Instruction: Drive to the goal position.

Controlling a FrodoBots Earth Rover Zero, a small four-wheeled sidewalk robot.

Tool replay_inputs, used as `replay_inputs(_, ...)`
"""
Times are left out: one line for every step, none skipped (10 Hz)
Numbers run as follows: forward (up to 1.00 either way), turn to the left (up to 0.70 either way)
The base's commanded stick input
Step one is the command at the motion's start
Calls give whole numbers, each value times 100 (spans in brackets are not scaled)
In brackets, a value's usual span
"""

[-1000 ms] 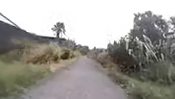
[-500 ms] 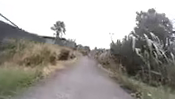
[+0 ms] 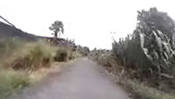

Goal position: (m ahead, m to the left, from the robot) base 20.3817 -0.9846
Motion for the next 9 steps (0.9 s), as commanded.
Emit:
replay_inputs(100, 0)
replay_inputs(100, 0)
replay_inputs(100, 0)
replay_inputs(100, 0)
replay_inputs(100, 0)
replay_inputs(100, 0)
replay_inputs(100, 0)
replay_inputs(100, 0)
replay_inputs(100, 0)
